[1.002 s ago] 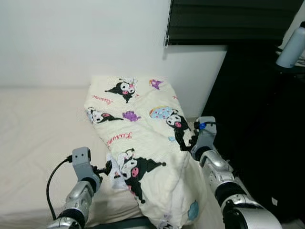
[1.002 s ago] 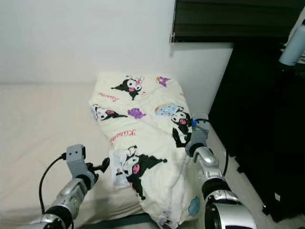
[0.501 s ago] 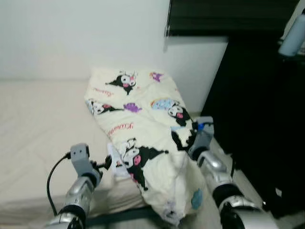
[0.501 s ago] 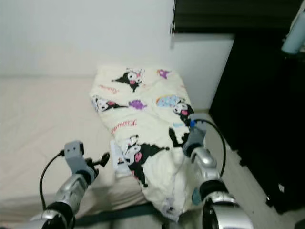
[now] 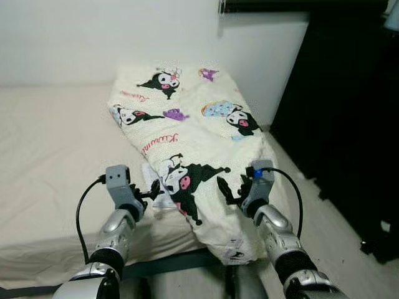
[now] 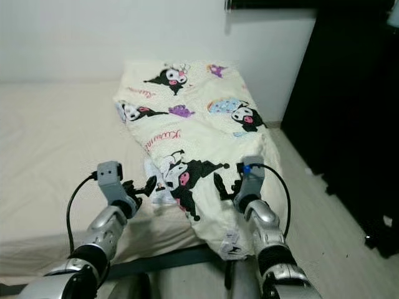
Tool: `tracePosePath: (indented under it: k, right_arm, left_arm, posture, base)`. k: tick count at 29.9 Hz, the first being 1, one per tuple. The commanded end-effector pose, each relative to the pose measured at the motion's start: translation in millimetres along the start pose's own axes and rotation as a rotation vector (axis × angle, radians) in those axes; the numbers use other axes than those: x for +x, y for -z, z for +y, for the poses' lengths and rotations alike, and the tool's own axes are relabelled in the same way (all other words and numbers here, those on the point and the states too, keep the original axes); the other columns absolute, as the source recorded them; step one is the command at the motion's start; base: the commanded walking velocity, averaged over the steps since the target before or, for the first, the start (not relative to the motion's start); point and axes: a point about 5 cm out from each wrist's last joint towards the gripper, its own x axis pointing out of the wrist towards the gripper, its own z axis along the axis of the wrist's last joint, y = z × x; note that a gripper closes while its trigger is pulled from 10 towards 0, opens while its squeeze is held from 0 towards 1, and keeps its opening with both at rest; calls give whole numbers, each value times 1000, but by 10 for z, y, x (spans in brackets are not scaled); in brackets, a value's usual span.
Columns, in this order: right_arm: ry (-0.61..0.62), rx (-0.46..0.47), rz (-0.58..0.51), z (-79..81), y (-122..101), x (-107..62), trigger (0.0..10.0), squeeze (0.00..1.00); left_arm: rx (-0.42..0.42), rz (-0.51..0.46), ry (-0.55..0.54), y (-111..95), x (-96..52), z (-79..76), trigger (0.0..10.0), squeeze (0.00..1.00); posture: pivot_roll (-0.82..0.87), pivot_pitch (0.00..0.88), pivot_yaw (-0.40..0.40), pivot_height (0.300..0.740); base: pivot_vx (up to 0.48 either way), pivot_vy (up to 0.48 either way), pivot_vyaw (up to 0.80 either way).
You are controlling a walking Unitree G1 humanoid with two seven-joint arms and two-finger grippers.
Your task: Clean up the room
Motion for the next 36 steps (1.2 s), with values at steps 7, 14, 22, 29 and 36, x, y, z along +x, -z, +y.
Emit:
tracePosePath:
  k: [7, 14, 22, 29, 36]
  right_arm:
    - [-4, 25, -47, 53, -49, -98, 10000, 0]
    - [13, 31, -106, 103, -123, -278, 10000, 0]
    - [45, 23, -99, 65, -172, -462, 10000, 0]
    - [116, 16, -71, -42, -195, -521, 10000, 0]
    - [122, 19, -62, -14, -217, -552, 10000, 0]
  left_arm:
    - [-16, -5, -77, -89, 69, -57, 10000, 0]
    - [-40, 29, -217, -59, 39, 94, 10000, 0]
    - [-305, 80, -207, -18, 61, 89, 10000, 0]
    - [-639, 185, 324, 75, 75, -644, 9373, 0]
    - [-549, 242, 364, 261, -11, -764, 0, 0]
  posture:
    - [-114, 206, 29, 525]
    - [-141, 301, 72, 520]
    - [-156, 358, 75, 520]
    - [-166, 364, 74, 520]
    - [-170, 358, 75, 520]
  base:
    - [0, 0, 0]
    - [0, 0, 0]
    - [0, 0, 0]
    - [0, 0, 0]
    - [0, 0, 0]
